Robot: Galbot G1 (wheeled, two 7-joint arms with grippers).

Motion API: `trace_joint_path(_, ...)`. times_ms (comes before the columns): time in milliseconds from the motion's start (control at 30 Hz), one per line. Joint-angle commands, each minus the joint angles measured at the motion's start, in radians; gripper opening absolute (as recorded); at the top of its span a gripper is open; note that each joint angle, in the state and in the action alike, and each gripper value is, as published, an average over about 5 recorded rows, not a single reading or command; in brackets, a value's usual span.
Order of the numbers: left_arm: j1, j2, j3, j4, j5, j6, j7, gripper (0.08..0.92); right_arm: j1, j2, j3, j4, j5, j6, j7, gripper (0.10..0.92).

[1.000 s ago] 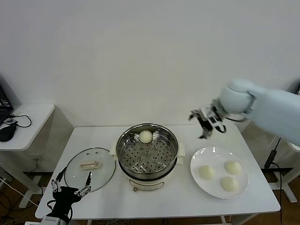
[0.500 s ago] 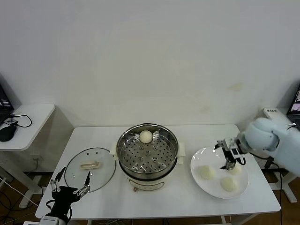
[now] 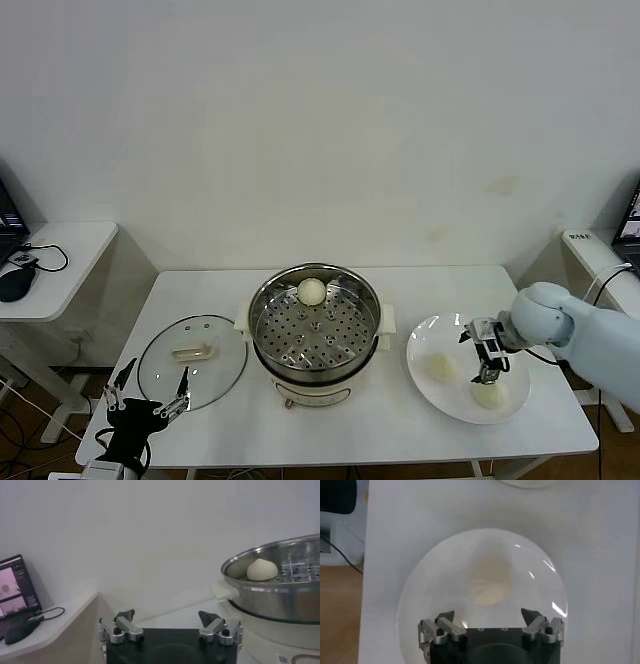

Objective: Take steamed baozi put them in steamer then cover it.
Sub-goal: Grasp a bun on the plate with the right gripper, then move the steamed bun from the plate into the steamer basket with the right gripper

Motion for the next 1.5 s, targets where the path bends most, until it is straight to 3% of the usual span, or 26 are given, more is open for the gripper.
trace_joint_path(33,0.000,-0.001,-0.003,0.002,-0.001,0.001,0.001,0.823,-0.058,0.111,0.031,-0.106,-0.024,0.000,0.013,0.823)
trace_joint_path(633,0.012,-0.013,-0.022,0.002,-0.001,-0.002,0.000,0.823,-0.065,0.201,0.019,-0.165,-0.060,-0.023,0.012,0.817)
trace_joint_path(1033,0.017,-0.017,-0.023,-0.004,-0.001,-0.002,-0.001,0.823,-0.052,0.188,0.024,-0.154,-0.059,-0.034,-0.011,0.633)
trace_joint_path(1500,0.013,-0.011,-0.018,-0.011,-0.004,-0.002,-0.001,0.823,0.337,0.029,-0.103,-0.009,0.144,-0.077,-0.062,0.615)
